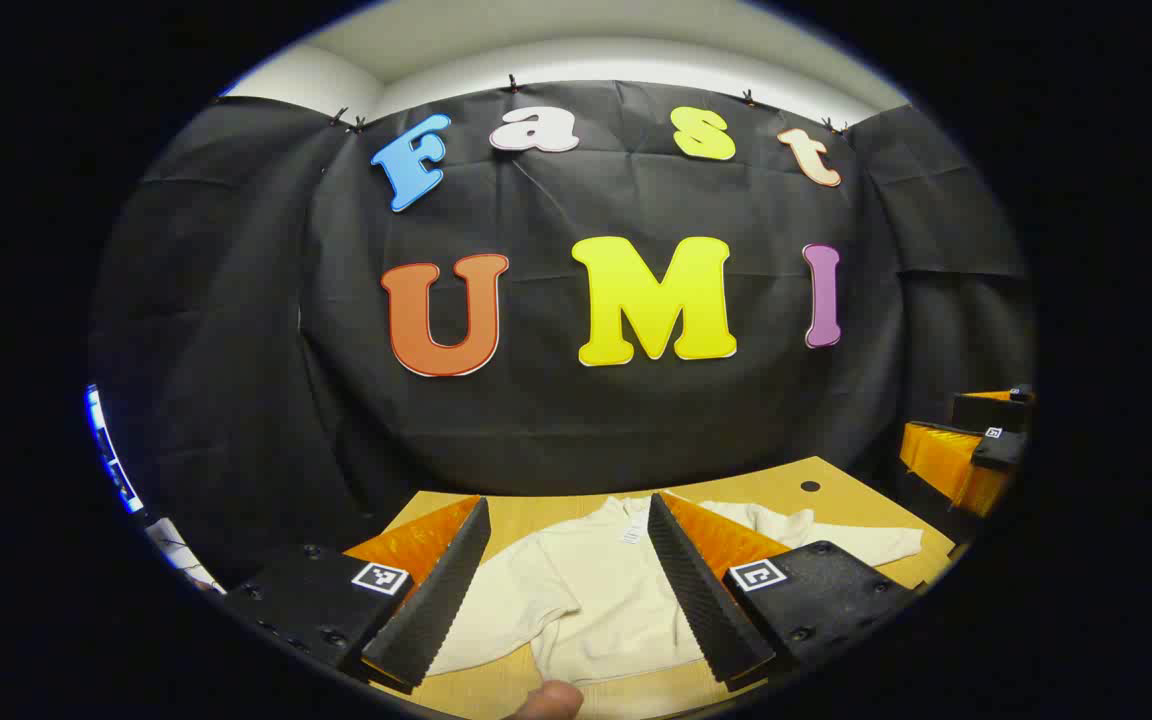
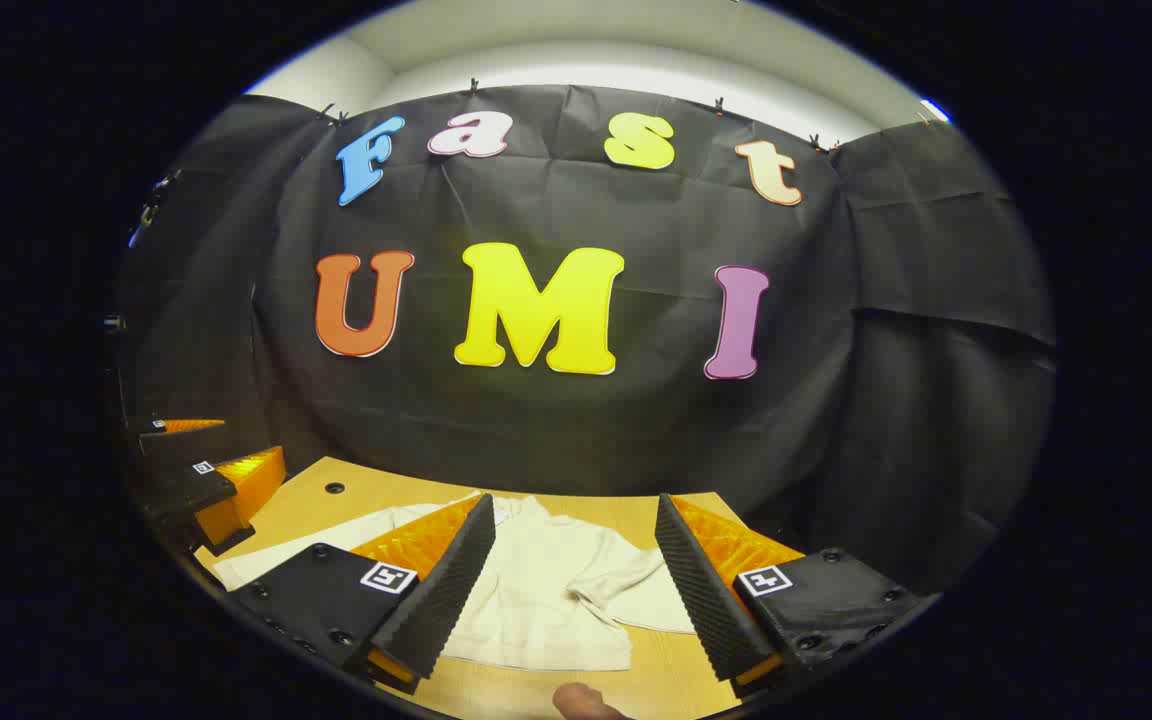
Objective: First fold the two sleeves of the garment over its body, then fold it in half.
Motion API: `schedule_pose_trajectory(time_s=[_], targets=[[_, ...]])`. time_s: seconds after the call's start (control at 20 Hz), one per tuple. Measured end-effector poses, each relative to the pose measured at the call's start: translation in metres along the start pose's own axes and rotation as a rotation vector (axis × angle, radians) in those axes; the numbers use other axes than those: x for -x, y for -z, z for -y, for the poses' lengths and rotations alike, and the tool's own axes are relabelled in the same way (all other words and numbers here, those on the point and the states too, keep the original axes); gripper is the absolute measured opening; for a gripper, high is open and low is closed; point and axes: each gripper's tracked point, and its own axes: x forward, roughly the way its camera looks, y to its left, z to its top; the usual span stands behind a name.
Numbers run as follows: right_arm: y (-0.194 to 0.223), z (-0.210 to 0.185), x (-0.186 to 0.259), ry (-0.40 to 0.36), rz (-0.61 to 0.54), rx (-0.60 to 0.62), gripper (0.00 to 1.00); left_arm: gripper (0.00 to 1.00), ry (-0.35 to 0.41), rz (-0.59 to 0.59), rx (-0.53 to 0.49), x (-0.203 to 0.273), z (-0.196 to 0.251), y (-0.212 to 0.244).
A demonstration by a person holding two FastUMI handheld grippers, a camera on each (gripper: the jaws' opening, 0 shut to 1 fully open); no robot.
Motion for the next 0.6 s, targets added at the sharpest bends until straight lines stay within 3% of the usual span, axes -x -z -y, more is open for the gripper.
schedule_pose_trajectory(time_s=[0.6], targets=[[0.0,0.009,-0.025,-0.022,0.035,0.024,1.0,1.0,0.006,0.002,0.003,-0.021,0.017,-0.002]])
